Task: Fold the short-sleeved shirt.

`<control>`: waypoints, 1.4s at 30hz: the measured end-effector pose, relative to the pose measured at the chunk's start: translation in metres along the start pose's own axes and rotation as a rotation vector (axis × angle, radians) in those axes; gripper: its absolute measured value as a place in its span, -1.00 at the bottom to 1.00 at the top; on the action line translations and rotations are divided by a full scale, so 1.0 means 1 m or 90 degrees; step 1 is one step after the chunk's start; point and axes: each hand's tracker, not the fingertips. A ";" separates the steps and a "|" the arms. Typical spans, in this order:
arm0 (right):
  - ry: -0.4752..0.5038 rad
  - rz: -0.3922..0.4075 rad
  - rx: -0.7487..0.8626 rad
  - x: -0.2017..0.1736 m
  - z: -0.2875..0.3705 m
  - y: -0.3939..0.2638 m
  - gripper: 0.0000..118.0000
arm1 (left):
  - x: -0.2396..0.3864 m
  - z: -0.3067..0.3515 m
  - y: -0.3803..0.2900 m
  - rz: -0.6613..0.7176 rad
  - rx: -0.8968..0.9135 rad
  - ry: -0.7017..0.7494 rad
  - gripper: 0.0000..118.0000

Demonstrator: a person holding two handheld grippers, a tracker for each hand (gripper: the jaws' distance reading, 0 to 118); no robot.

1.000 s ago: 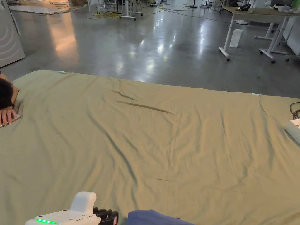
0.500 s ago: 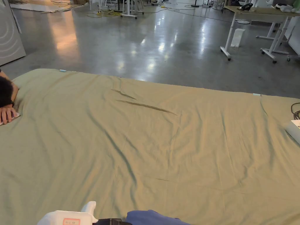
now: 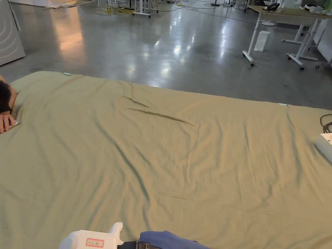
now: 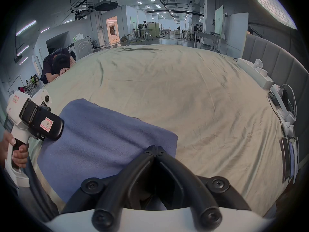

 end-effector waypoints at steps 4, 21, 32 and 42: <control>-0.003 0.003 -0.002 0.000 -0.002 0.000 -1.00 | 0.012 -0.008 -0.006 -0.050 0.009 0.035 -0.31; -0.077 0.012 0.147 0.032 0.038 0.068 -1.00 | 0.064 0.095 0.009 -0.085 0.055 0.044 -0.64; -0.102 -0.031 0.311 0.067 0.103 0.178 -1.00 | 0.042 0.272 0.059 -0.069 0.096 0.226 -0.64; -0.111 -0.018 0.309 0.061 0.100 0.183 -1.00 | 0.033 0.388 0.082 -0.037 0.143 0.454 -0.64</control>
